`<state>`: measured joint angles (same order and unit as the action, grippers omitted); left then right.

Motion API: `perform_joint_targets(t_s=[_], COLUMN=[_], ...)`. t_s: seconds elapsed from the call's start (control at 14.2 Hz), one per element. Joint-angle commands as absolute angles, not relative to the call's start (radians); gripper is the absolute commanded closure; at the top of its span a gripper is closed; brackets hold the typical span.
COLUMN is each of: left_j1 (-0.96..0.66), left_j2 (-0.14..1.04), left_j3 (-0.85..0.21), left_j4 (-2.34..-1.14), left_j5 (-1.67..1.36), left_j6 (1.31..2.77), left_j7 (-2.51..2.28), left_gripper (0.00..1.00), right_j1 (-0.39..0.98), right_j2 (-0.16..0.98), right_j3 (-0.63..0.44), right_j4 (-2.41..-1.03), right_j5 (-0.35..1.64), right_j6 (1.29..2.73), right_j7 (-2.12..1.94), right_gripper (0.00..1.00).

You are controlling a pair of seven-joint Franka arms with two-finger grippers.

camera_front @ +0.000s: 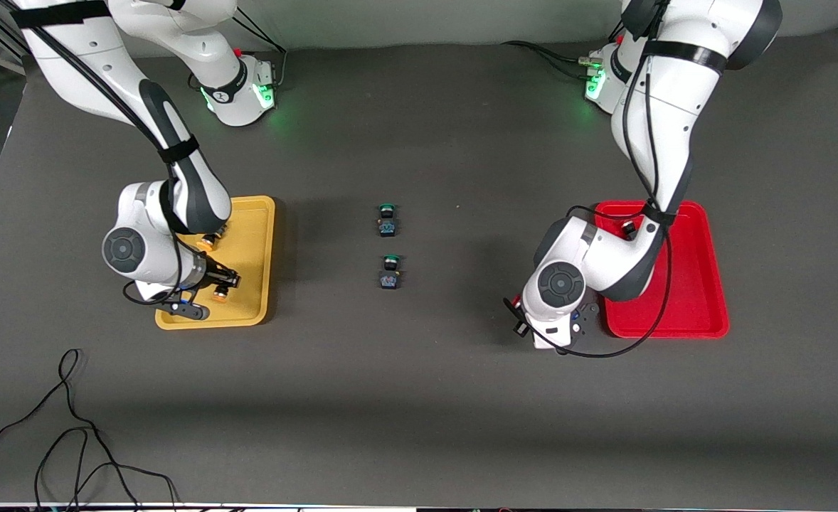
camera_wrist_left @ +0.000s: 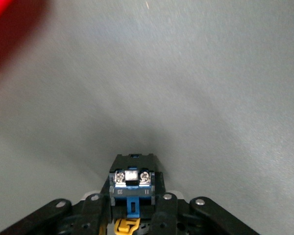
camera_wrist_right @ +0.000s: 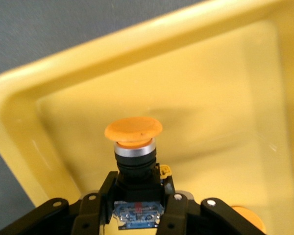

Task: Place red and yellow buttons in trays
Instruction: 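Place the yellow button in the yellow tray while the left gripper lifts the red button, then lower the red button into the red tray with the left gripper and release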

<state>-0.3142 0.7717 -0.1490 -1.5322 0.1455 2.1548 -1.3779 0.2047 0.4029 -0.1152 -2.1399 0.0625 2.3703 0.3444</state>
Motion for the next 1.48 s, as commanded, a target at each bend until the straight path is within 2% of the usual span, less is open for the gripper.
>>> perform_joint_targets(t_s=[0.0,0.07,0.21,0.35,0.49,0.71,0.92,0.99,1.06,1.41], left_j1=[-0.264,-0.238,-0.169,-0.066,0.013,0.121,0.156,0.170,0.173,0.164], left_j2=[0.730,0.707,0.649,0.576,0.549,0.509,0.517,0.515,0.509,0.372], left_j3=[-0.144,-0.143,-0.140,-0.141,-0.141,-0.141,-0.140,-0.141,-0.141,-0.153], left_j4=[-1.462,-1.462,-1.494,-1.570,-1.642,-1.831,-1.939,-1.944,-1.944,-1.933], left_j5=[0.153,0.153,0.158,0.172,0.189,0.235,0.267,0.273,0.273,0.259], left_j6=[1.954,1.874,1.780,1.799,1.860,2.095,2.259,2.264,2.254,2.129], left_j7=[-1.245,-1.180,-1.027,-0.924,-0.829,-0.729,-0.706,-0.684,-0.658,-0.652], left_gripper=[1.00,1.00,1.00,1.00,1.00,1.00,1.00,0.65,0.01,0.00], right_j1=[0.212,0.210,0.210,0.212,0.212,0.212,0.212,0.209,0.193,0.195], right_j2=[0.399,0.400,0.397,0.381,0.336,0.224,0.091,0.043,-0.006,-0.208], right_j3=[-0.120,-0.120,-0.120,-0.121,-0.121,-0.121,-0.120,-0.120,-0.120,-0.147], right_j4=[-2.157,-2.155,-2.149,-2.134,-2.106,-2.019,-1.991,-1.991,-1.991,-1.988], right_j5=[0.086,0.086,0.087,0.087,0.087,0.084,0.077,0.077,0.077,0.077], right_j6=[2.401,2.402,2.399,2.381,2.324,2.136,2.018,1.990,1.958,1.847], right_j7=[0.318,0.318,0.328,0.331,0.330,0.313,0.237,0.189,0.137,0.048], right_gripper=[0.92,0.74,0.01,0.00,0.00,0.00,0.00,0.00,0.00,0.00])
